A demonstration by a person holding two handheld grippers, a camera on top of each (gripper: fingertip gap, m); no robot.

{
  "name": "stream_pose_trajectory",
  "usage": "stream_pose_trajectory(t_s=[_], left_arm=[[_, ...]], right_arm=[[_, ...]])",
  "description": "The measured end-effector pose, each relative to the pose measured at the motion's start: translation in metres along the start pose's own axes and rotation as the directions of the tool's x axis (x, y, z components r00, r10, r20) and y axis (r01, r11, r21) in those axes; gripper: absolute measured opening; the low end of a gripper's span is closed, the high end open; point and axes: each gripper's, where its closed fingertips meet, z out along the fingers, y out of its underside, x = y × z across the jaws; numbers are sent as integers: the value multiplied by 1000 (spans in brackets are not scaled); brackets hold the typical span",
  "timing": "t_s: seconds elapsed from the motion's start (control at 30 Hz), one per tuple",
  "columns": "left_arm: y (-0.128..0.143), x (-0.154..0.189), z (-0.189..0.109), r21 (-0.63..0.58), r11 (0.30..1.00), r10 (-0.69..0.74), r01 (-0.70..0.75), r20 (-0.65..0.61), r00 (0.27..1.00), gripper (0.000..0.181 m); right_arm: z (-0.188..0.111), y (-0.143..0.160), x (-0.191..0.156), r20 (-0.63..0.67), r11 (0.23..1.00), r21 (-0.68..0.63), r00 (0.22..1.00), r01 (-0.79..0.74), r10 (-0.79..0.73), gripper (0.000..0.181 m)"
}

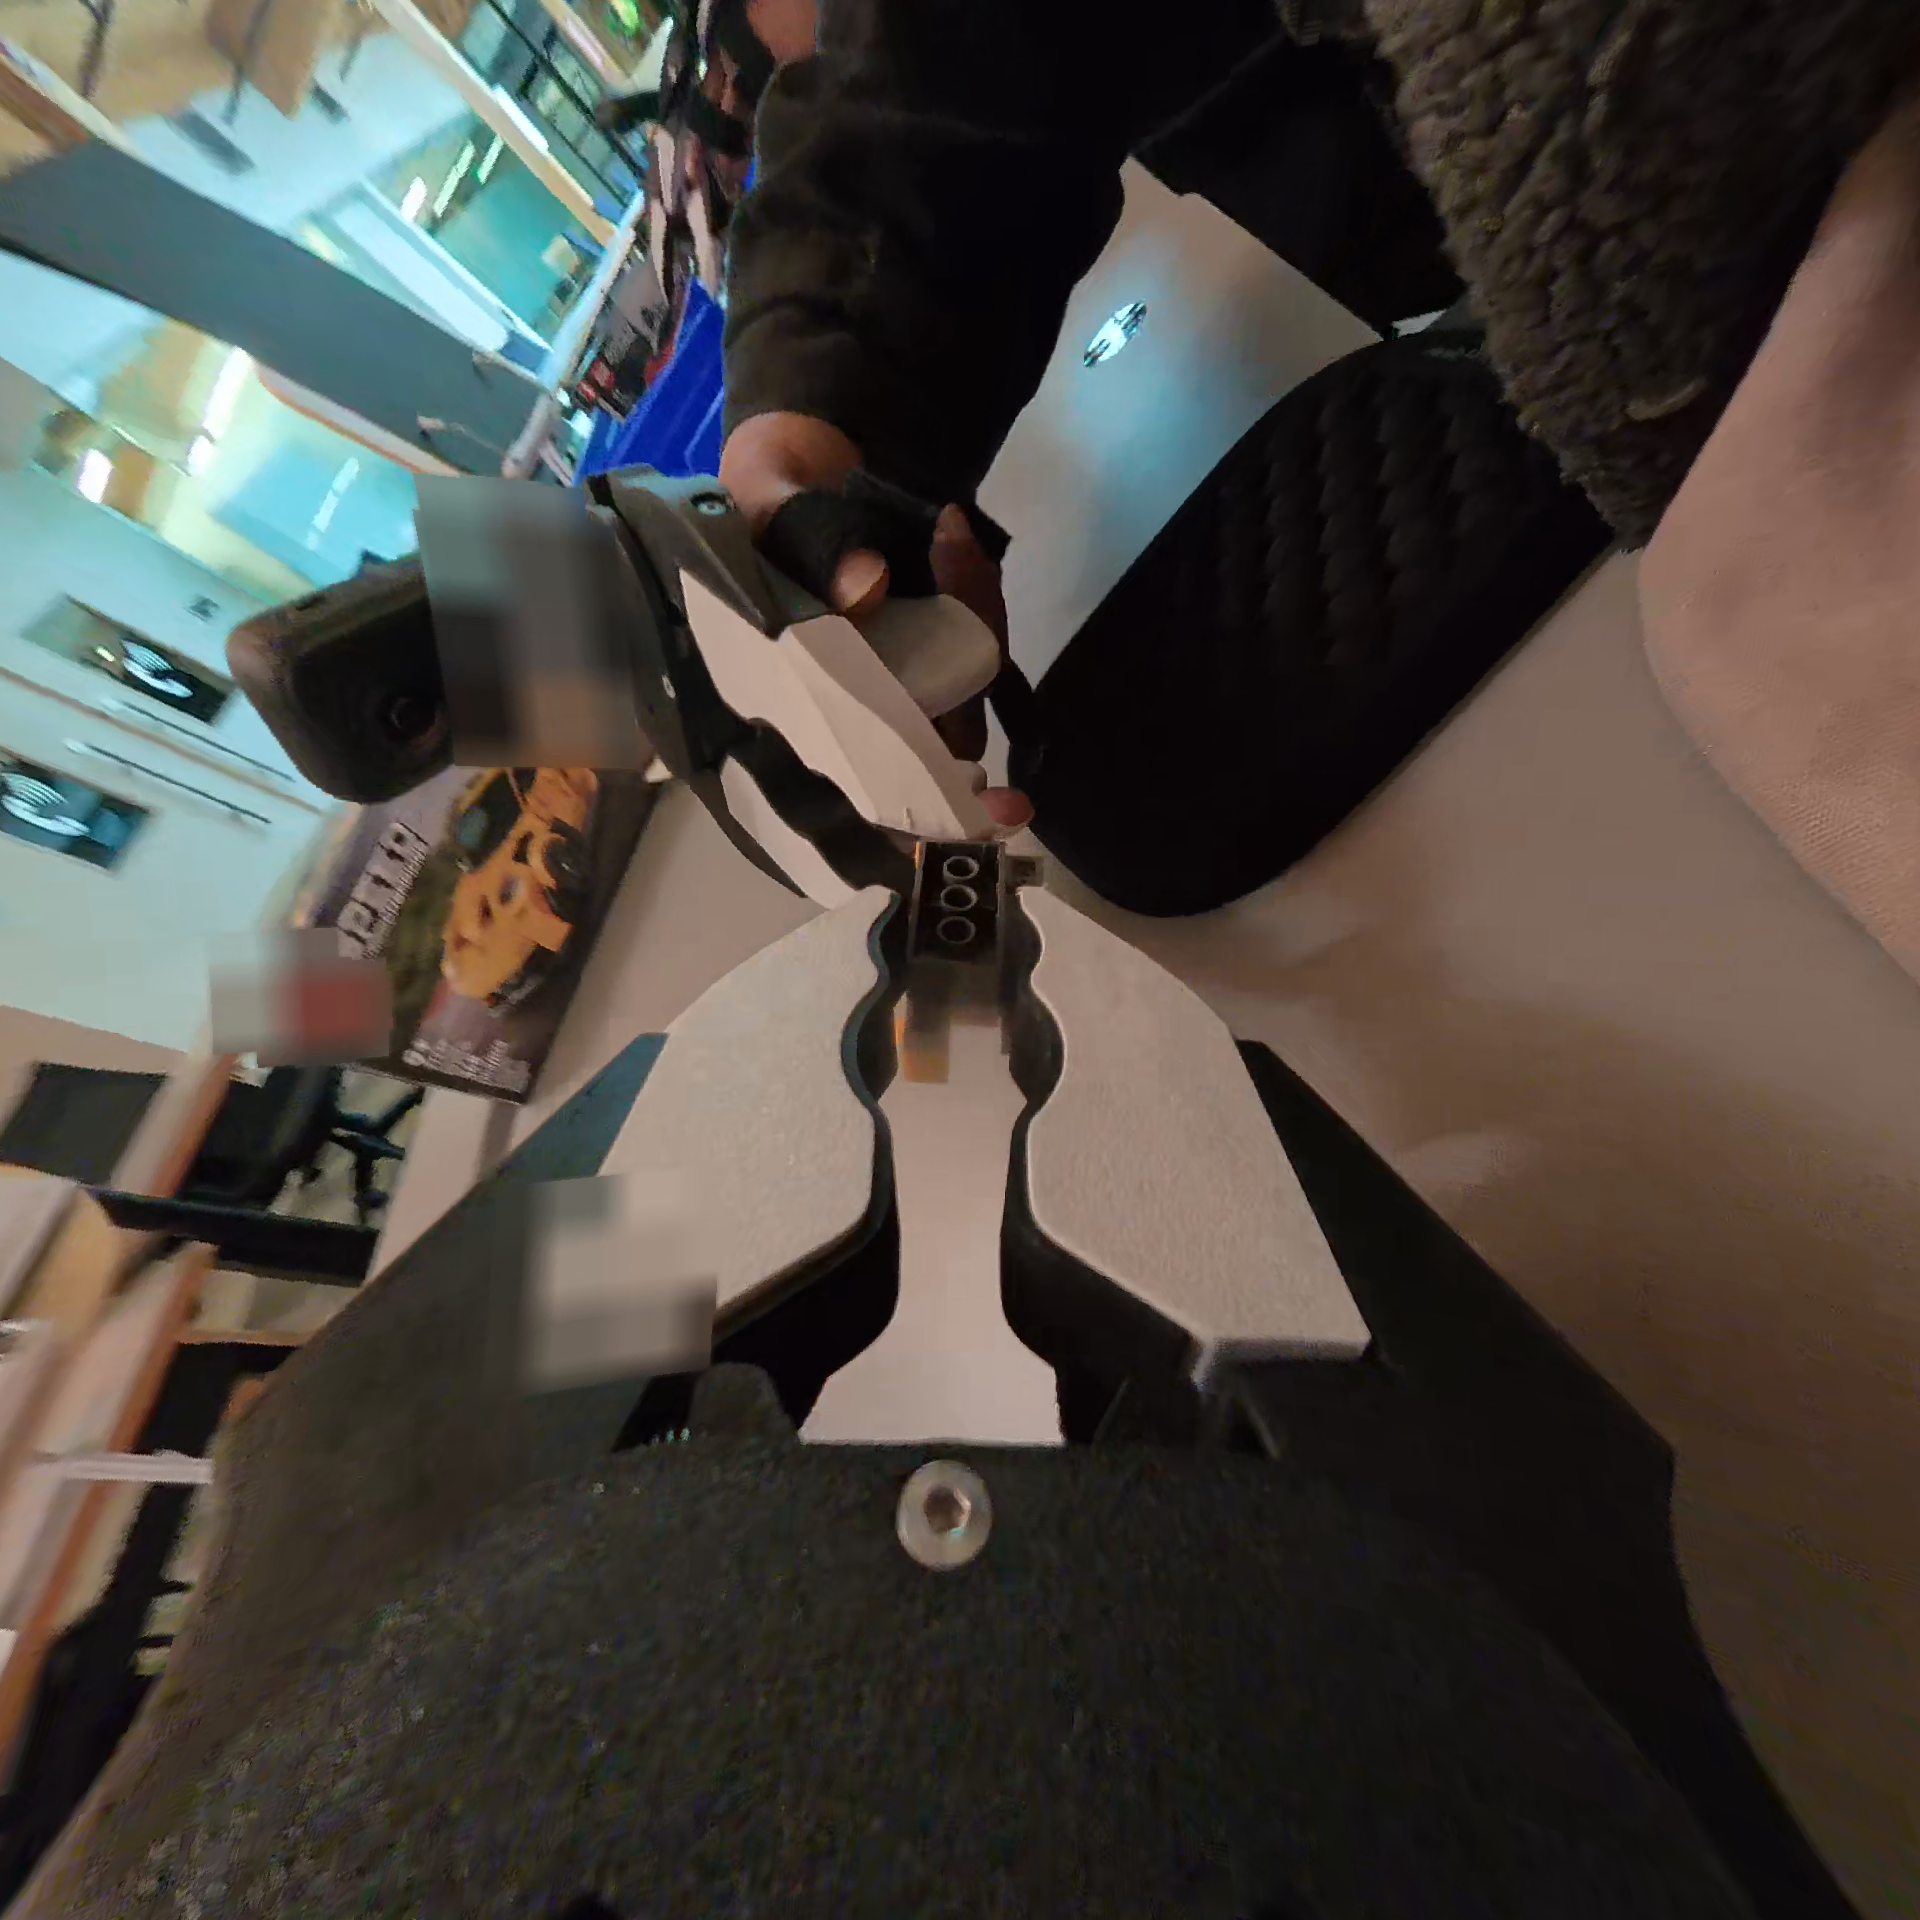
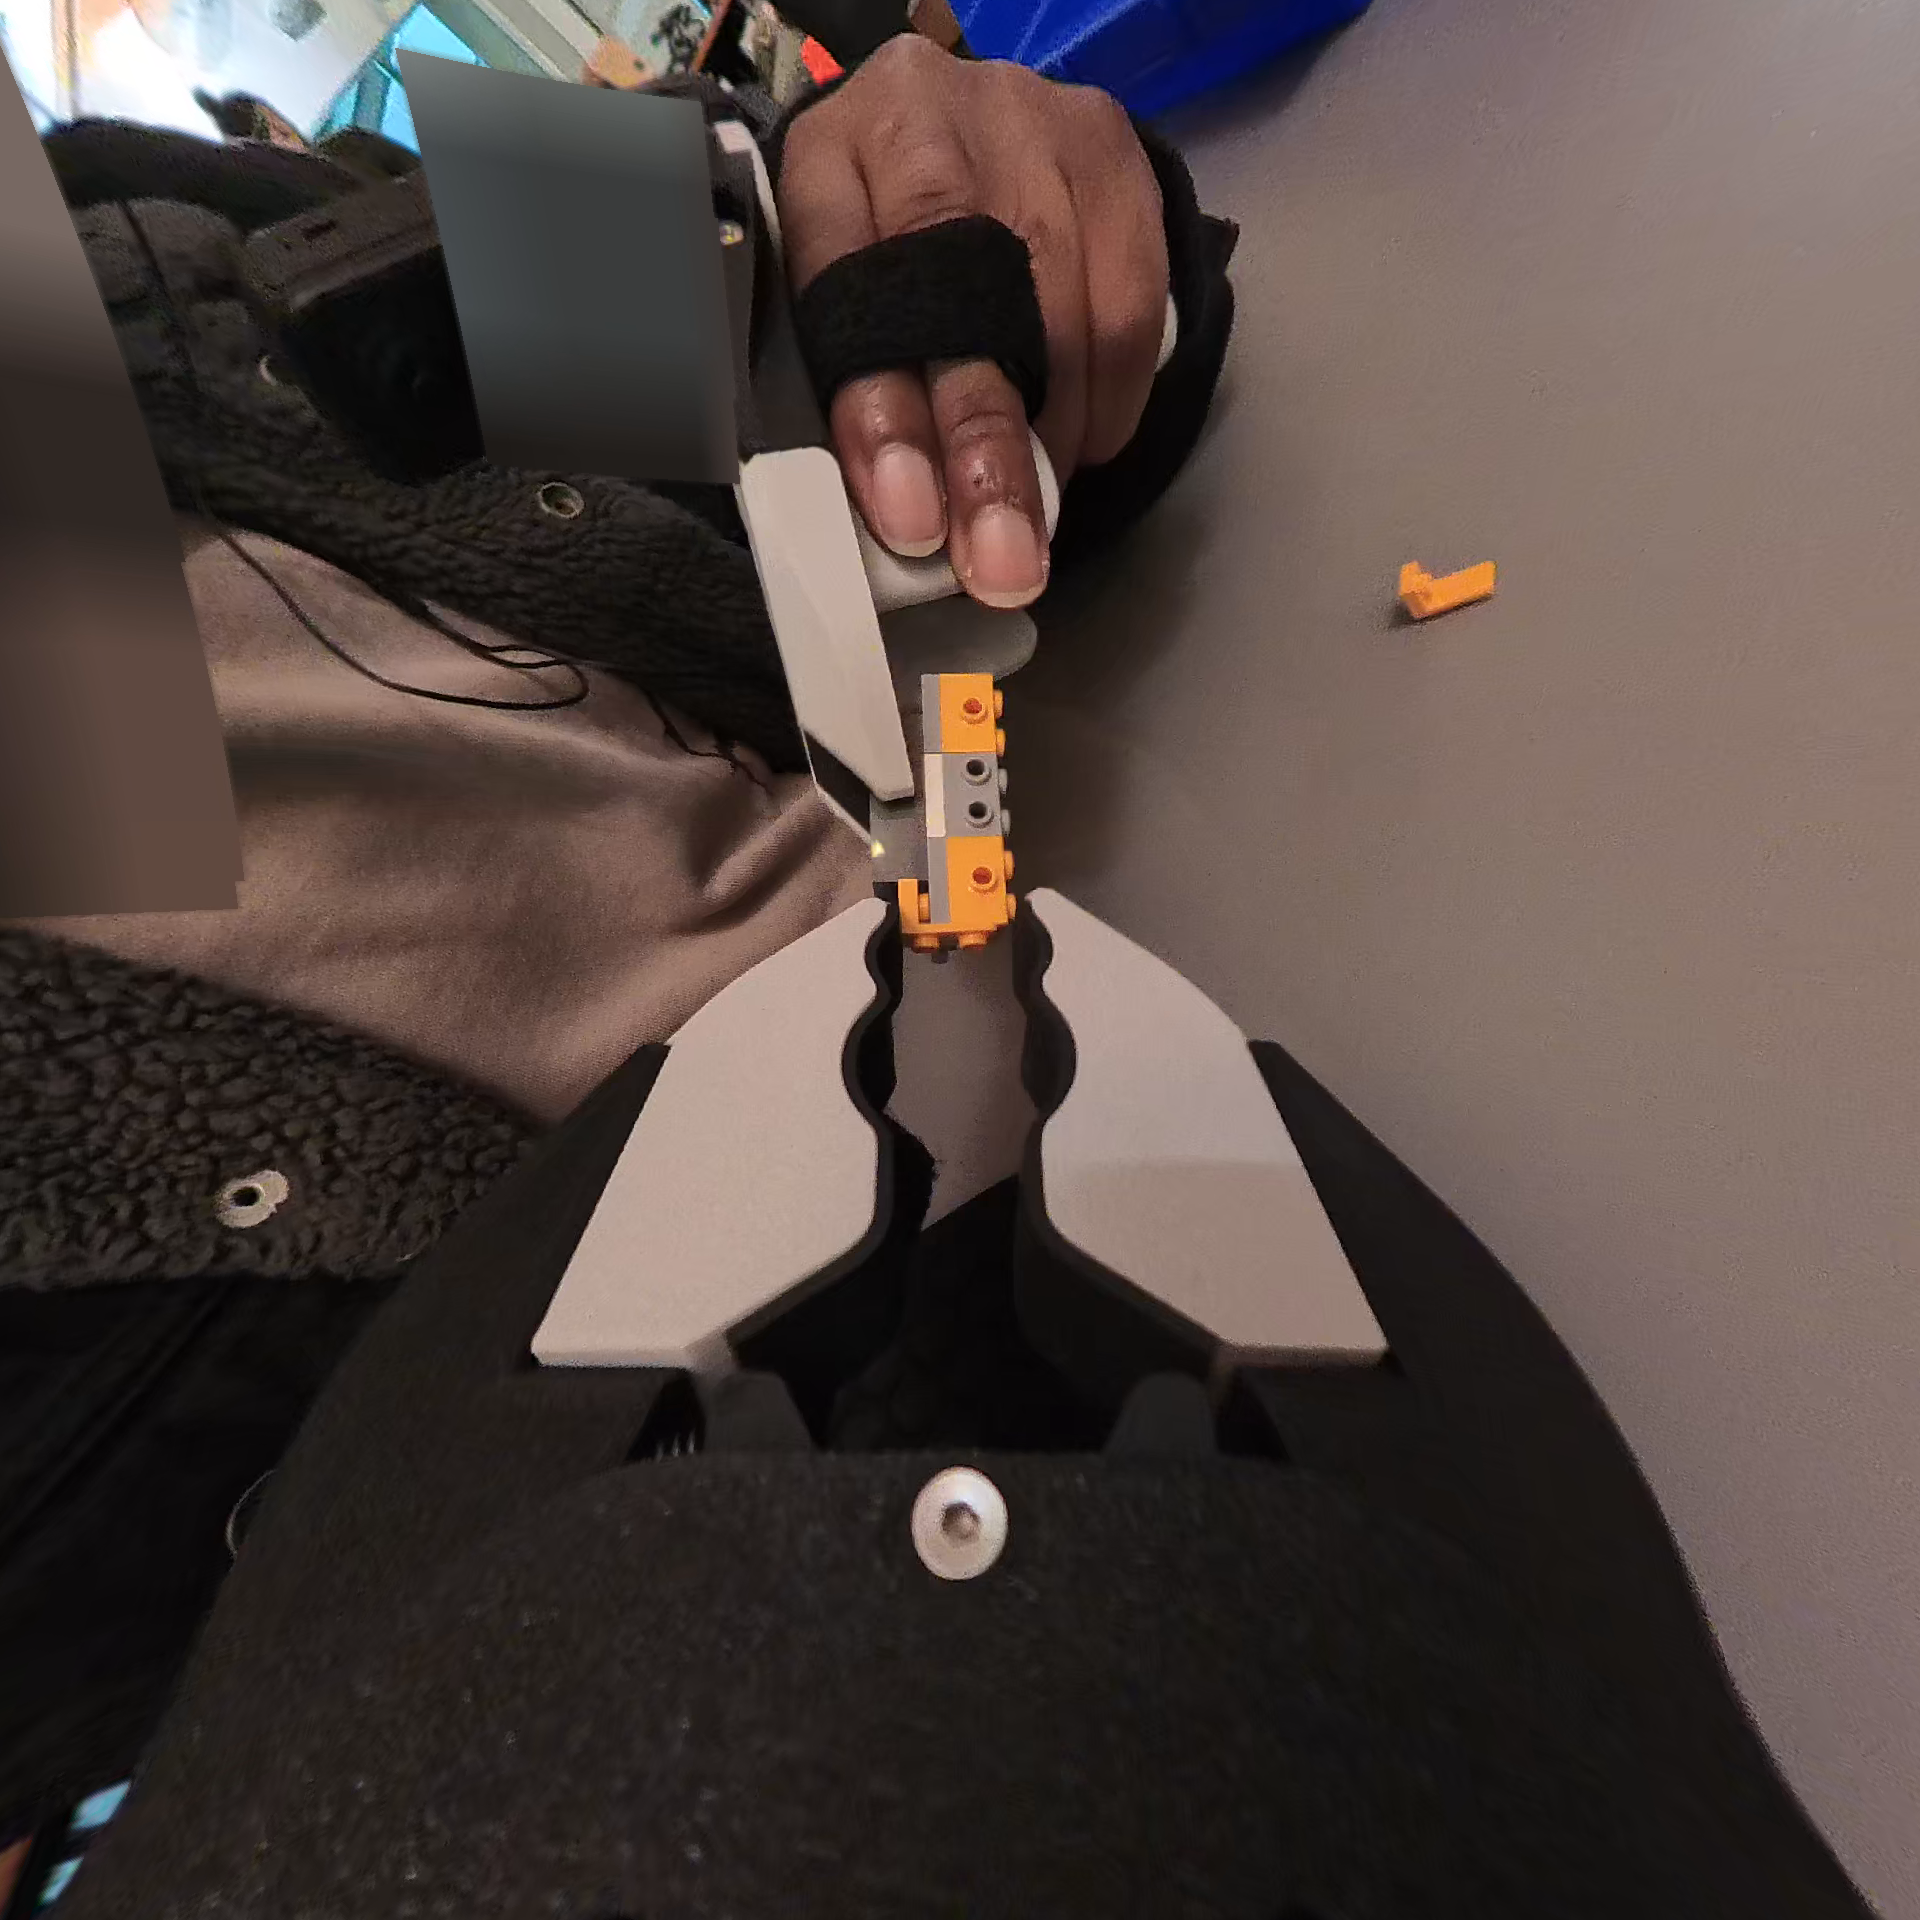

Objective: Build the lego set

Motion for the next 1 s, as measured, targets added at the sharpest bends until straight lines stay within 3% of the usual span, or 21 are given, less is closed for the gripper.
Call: stream_pose_trajectory(t_s=[0.3, 0.77, 1.0], left_arm=[[-17, 7, -4, 50, 989, 140, -141, 21, 990, 17], [-12, 5, 0, 1, 970, 242, -243, 72, 968, 20], [-15, 11, 2, -24, 920, 391, -390, 89, 916, 18]], right_arm=[[3, 3, -14, -38, 984, -8, 984, 177, -177, 20], [5, 2, -12, -57, 985, 66, 986, 158, -154, 19], [6, 5, -14, -93, 981, 63, 979, 185, -179, 17]])
